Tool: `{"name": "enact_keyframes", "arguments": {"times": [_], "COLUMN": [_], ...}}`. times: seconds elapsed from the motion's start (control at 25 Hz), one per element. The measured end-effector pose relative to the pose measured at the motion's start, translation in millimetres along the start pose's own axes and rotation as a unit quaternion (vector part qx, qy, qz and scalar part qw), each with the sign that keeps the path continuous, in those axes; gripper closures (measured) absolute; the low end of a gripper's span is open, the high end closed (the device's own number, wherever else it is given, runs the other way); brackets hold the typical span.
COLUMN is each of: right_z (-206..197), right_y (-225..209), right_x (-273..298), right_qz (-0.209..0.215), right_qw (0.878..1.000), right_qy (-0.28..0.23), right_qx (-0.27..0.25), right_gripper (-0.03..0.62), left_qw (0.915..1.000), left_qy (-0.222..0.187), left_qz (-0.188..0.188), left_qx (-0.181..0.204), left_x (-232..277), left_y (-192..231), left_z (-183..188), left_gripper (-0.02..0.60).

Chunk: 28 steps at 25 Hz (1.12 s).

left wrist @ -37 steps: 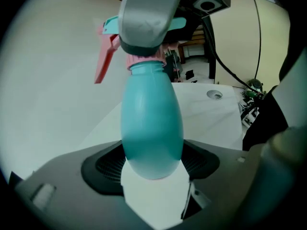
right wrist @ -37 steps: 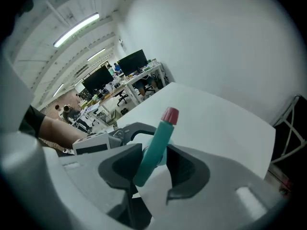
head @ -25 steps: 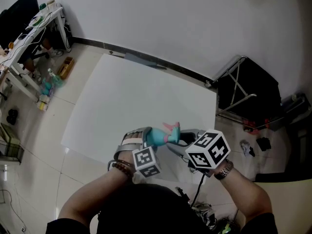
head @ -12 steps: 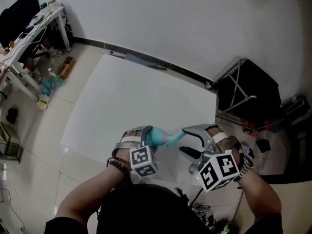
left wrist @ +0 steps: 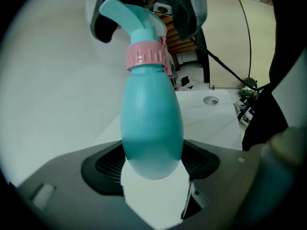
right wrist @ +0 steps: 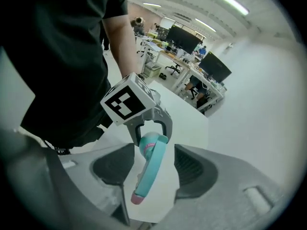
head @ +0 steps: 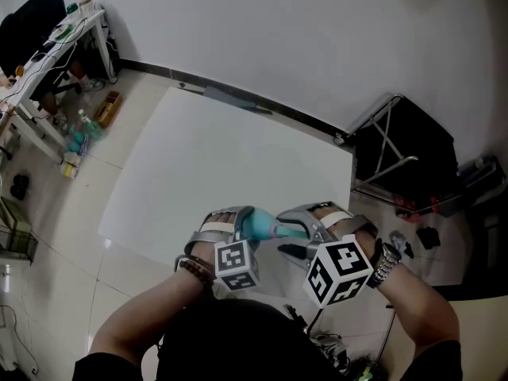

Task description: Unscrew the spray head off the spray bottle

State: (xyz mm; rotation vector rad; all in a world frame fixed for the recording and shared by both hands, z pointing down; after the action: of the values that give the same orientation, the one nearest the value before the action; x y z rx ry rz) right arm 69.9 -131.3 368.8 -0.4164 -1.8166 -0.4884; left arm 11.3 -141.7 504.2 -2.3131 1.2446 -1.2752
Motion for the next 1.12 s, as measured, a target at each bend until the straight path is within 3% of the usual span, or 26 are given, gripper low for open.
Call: {"name": "enact_keyframes", "arguments": {"times": [0.08,0.2,0.28,0.36,0.48,0.64,0.76,0.84,0.88,0.92,0.96,1.04,1.12], "right_z": [-0.9,-1.1,-1.5,-2.6,-4.8,-6.6,-8.6,-9.8,-12.1,-16.2,-21.7,-34.5,-44.8], "right_y": [-2.9,-3.2,1.2,8.0,15.5,16.4,10.3,0.8,-4.3,-8.9,-12.7,-17.9,-19.5], "right_x": [4.2,8.4,12.6,16.7,20.8,22.5,22.5,20.0,19.8,20.7,22.5,27.4,32.0], "right_qz": [0.017,0.024,0.013,-0.004,-0.027,-0.047,-0.035,-0.017,-0.006,0.007,0.022,0.055,0.089], "right_qw": [0.999,0.998,1.0,0.998,0.988,0.98,0.992,0.999,0.995,0.984,0.963,0.902,0.833], "right_qy": [-0.011,-0.016,0.005,0.039,0.081,0.107,0.08,0.036,0.006,-0.026,-0.059,-0.118,-0.167], "right_qx": [0.036,0.056,0.022,-0.044,-0.131,-0.164,-0.09,0.026,0.098,0.178,0.26,0.411,0.52], "right_gripper": [0.35,0.416,0.428,0.43,0.43,0.456,0.47,0.47,0.47,0.47,0.47,0.471,0.471], "left_qw": [1.0,1.0,1.0,0.9999,0.9999,0.9999,1.0,0.9998,0.9995,0.9991,0.9987,0.9976,0.997], "left_qy": [0.0,-0.001,0.002,0.003,0.002,0.001,0.001,0.011,0.019,0.027,0.033,0.043,0.05], "left_qz": [-0.001,-0.004,-0.002,-0.003,-0.007,-0.006,-0.001,0.01,0.015,0.019,0.022,0.026,0.026], "left_qx": [0.001,0.0,0.007,0.009,0.009,0.013,0.009,0.016,0.021,0.027,0.033,0.046,0.053], "left_x": [-1.0,-1.6,-2.0,-1.3,-1.2,-1.5,0.6,2.5,3.3,4.2,5.3,7.3,8.4], "left_y": [-2.1,-5.3,-5.5,-6.6,-6.5,-5.9,-4.5,-1.9,-0.7,0.2,0.4,-1.7,-5.8], "left_z": [0.6,2.6,2.3,2.1,3.5,5.0,5.4,3.5,2.1,0.8,-0.4,-2.7,-5.2], "left_gripper": [0.193,0.193,0.193,0.193,0.193,0.193,0.193,0.193,0.193,0.193,0.193,0.193,0.193]}}
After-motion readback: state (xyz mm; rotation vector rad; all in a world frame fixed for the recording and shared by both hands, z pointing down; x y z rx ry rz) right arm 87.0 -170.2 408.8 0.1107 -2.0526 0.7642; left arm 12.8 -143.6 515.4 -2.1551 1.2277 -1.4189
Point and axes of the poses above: the fingertips, and each gripper's own axes: x forward along the fingers, y to its left, z out of its top, the point moved 7 cm from there along -x, backward along the fingers, and after that the axes turned 14 degrees about z, right-handed, at the moved point
